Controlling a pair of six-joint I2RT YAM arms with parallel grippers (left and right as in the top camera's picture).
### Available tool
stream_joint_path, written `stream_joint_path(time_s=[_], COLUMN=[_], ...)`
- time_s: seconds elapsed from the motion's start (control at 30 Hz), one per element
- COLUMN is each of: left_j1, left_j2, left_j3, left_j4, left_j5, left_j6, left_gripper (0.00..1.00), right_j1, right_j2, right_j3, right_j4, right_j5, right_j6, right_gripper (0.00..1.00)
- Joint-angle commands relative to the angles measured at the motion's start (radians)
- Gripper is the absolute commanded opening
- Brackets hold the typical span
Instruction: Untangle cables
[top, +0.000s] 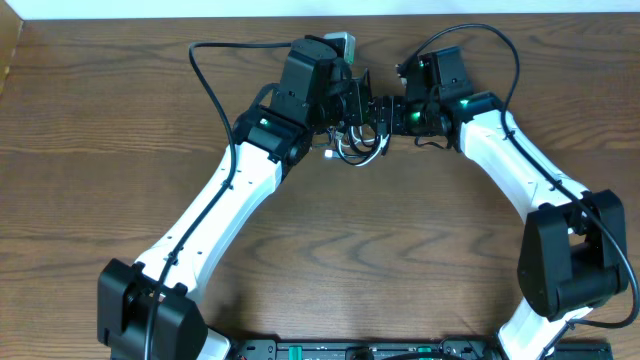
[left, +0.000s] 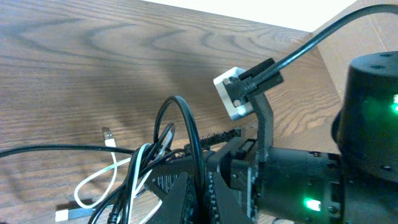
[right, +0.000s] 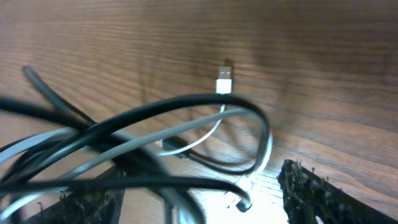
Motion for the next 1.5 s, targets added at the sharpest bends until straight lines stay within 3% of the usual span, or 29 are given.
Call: stream_joint_path(time_s=[0.0, 0.27, 0.67, 1.07, 1.2, 1.3, 1.47], left_j1=[0.011, 0.124, 0.267, 0.156, 0.106, 0.09, 0.077], left_j2=[-0.089, -0.303, -0.443, -0.138, 0.014, 0.129, 0.263], left_j3=[0.009, 0.009, 0.008, 0.008, 0.008, 0.008, 0.008], left_j4=[0.004, -0.008, -0.125, -0.198, -0.19, -0.17, -0.064], left_j5=[0.018, 0.018, 0.011, 0.056, 0.055, 0.022, 0.013], left_j6=[-0.005, -0.001, 0.044, 0.089, 0.075, -0.035, -0.087], left_gripper=[0.08, 0.07, 0.07, 0.09, 0.17, 0.31, 0.34], right_j1=[-0.008, -0.073, -0.137, -0.148, -0.158, -0.158, -0.158], right_j2=[0.061, 0.136, 0.186, 0.186, 0.186, 0.186, 0.186], right_j3=[-0.003, -0.003, -0.003, -0.003, -0.003, -0.003, -0.003], right_j4=[-0.01, -0.046, -0.07, -0.042, -0.048, -0.049, -0.049], right_j5=[0.106, 0.127, 0.125, 0.051, 0.051, 0.051, 0.051], right_j6=[0.1, 0.115, 0.113, 0.057, 0.057, 0.041, 0.039], right_gripper=[0.73, 0.72, 0.72, 0.71, 0.73, 0.74, 0.75])
